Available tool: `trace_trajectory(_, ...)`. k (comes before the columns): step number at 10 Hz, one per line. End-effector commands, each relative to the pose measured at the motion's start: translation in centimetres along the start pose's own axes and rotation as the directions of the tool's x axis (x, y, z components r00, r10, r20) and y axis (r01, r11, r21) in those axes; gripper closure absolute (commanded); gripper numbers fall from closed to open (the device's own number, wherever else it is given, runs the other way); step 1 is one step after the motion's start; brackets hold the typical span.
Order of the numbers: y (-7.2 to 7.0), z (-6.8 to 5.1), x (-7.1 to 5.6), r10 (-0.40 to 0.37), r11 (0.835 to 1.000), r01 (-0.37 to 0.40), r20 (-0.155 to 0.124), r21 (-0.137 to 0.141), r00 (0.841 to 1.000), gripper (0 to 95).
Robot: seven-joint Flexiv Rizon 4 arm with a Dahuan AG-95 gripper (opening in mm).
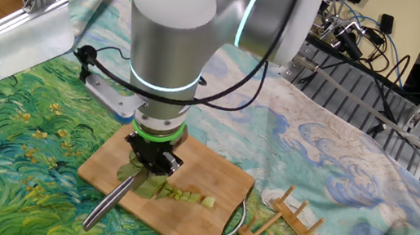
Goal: Chop the pakchoi
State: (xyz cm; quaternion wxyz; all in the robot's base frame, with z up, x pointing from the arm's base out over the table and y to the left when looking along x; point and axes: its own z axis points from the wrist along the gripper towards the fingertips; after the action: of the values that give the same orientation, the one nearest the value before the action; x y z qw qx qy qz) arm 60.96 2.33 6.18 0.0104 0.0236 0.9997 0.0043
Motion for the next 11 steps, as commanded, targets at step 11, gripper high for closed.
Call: trace_trajectory(11,0.7,3.3,-0.5,-0.015,1.0,0.015,0.041,-0.006,0.999,95.0)
